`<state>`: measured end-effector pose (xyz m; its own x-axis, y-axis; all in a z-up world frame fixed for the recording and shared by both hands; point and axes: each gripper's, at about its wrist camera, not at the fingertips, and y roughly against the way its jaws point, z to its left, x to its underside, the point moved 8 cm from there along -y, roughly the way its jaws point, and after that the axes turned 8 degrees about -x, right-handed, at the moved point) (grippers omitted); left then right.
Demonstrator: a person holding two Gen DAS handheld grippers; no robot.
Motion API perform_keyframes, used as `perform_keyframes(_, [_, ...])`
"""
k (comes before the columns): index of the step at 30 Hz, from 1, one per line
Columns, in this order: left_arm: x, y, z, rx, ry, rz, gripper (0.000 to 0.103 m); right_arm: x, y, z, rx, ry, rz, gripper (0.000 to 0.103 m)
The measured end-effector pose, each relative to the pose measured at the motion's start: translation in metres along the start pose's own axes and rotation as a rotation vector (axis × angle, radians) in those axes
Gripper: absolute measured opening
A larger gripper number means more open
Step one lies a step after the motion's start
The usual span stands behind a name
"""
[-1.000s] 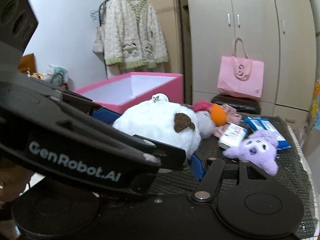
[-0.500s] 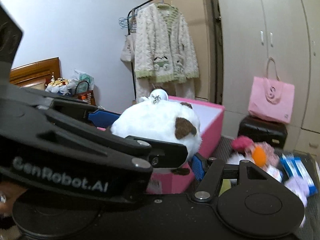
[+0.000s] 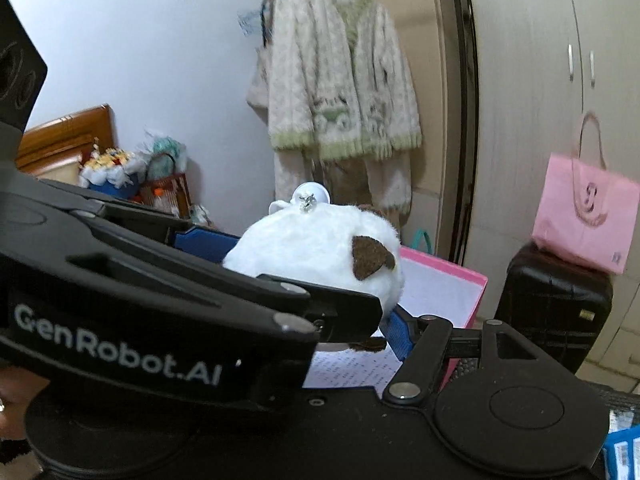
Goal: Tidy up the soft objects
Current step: 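Carry the plush ball over the pink box and open the left tool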
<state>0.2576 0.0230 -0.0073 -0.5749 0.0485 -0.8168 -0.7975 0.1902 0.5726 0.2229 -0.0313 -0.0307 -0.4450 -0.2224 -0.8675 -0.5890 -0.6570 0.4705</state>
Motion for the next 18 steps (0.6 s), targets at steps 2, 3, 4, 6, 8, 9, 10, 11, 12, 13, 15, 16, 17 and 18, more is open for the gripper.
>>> perform_keyframes(2, [0.001, -0.024, 0.005, 0.0, 0.017, 0.043, 0.072, 0.002, -0.016, -0.012, -0.002, -0.021, 0.039, 0.072])
perform_keyframes(3, [0.002, -0.032, 0.007, 0.001, 0.02, 0.062, 0.072, 0.004, -0.023, -0.017, 0.001, -0.028, 0.058, 0.072])
perform_keyframes(4, [0.003, -0.04, 0.009, 0.004, 0.03, 0.08, 0.071, 0.005, -0.031, -0.022, 0.005, -0.03, 0.078, 0.072])
perform_keyframes(6, [0.004, -0.055, 0.014, 0.014, 0.046, 0.117, 0.071, 0.008, -0.043, -0.028, 0.017, -0.025, 0.107, 0.072])
perform_keyframes(8, [0.005, -0.067, 0.018, 0.02, 0.067, 0.146, 0.071, 0.009, -0.052, -0.031, 0.03, -0.015, 0.128, 0.072])
perform_keyframes(9, [0.004, -0.073, 0.021, 0.027, 0.078, 0.159, 0.071, 0.009, -0.055, -0.033, 0.04, -0.008, 0.138, 0.072])
perform_keyframes(10, [0.005, -0.077, 0.022, 0.036, 0.091, 0.173, 0.071, 0.009, -0.058, -0.033, 0.053, 0.004, 0.151, 0.072])
perform_keyframes(11, [0.007, -0.08, 0.023, 0.043, 0.098, 0.183, 0.071, 0.009, -0.061, -0.033, 0.068, 0.016, 0.165, 0.072])
perform_keyframes(12, [0.008, -0.083, 0.024, 0.048, 0.106, 0.194, 0.071, 0.01, -0.063, -0.035, 0.077, 0.026, 0.176, 0.072])
perform_keyframes(13, [0.01, -0.085, 0.025, 0.051, 0.112, 0.205, 0.071, 0.01, -0.064, -0.035, 0.084, 0.036, 0.185, 0.072])
perform_keyframes(15, [0.013, -0.089, 0.028, 0.059, 0.13, 0.224, 0.071, 0.011, -0.067, -0.034, 0.093, 0.055, 0.2, 0.072])
perform_keyframes(16, [0.014, -0.091, 0.029, 0.066, 0.142, 0.235, 0.071, 0.011, -0.067, -0.034, 0.099, 0.059, 0.203, 0.072])
perform_keyframes(17, [0.015, -0.093, 0.03, 0.069, 0.154, 0.245, 0.071, 0.011, -0.066, -0.035, 0.113, 0.066, 0.207, 0.072])
perform_keyframes(18, [0.015, -0.093, 0.032, 0.063, 0.163, 0.246, 0.071, 0.011, -0.065, -0.035, 0.125, 0.072, 0.21, 0.072])
